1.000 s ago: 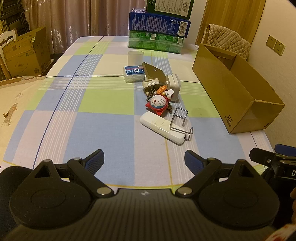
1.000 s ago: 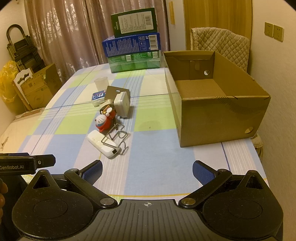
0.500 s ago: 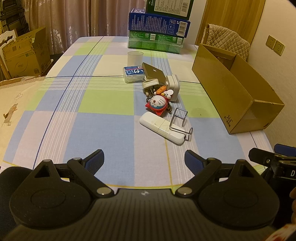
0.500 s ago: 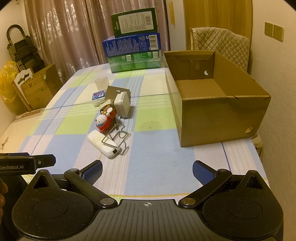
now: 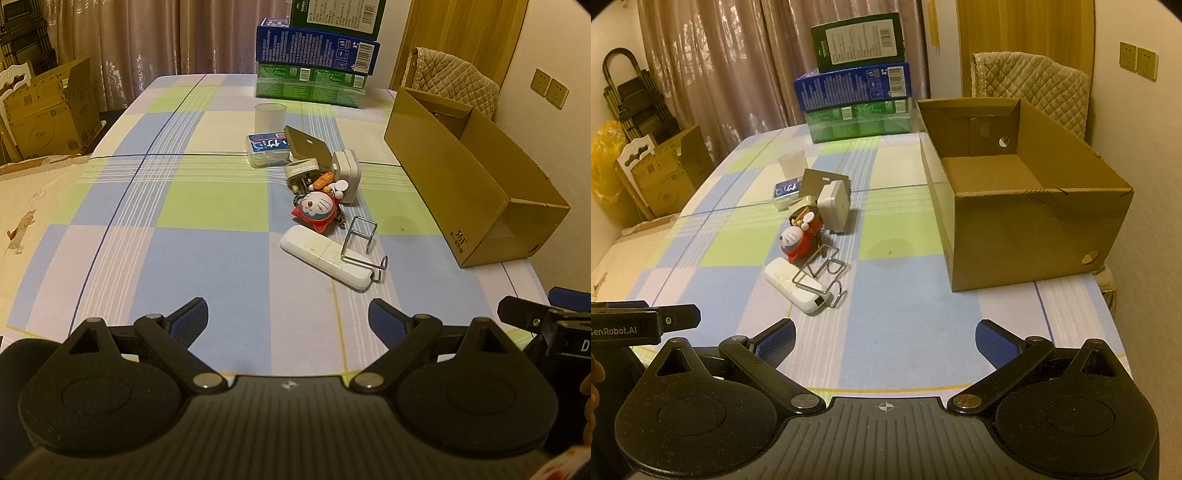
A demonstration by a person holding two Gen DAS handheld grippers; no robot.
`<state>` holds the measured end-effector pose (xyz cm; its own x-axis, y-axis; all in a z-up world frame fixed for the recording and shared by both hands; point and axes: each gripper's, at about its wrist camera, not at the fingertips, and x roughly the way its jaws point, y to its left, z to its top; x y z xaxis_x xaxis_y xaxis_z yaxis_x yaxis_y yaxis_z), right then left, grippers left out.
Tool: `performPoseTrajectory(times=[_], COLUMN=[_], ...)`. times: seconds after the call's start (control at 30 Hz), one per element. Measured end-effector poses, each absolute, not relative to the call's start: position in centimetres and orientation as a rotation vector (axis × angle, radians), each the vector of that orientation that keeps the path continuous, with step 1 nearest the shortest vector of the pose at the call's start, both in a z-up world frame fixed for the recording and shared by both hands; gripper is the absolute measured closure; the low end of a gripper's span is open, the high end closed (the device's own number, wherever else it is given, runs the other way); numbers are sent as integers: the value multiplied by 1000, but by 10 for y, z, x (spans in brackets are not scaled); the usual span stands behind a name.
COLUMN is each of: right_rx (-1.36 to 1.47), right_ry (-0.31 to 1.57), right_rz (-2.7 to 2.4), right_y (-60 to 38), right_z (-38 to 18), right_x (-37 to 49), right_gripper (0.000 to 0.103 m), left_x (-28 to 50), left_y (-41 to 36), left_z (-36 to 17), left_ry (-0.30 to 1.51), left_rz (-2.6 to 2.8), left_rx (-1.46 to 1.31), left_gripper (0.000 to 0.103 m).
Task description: Organize rigid objects
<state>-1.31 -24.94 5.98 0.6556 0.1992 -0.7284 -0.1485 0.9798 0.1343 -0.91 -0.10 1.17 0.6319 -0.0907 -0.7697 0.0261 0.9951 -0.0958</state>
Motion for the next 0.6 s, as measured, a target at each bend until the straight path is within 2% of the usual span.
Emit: performPoseTrajectory(times=[0.6], right_rx=[66], right_ry=[835], right_rz=[265], right_y=[-188], right_z=[32], right_x=[28], right_gripper=[3], left_x=[46], left_y=[38], left_z=[1], left_ry=[876], left_rz=[-88], left_rx=[-51], left_gripper=[12])
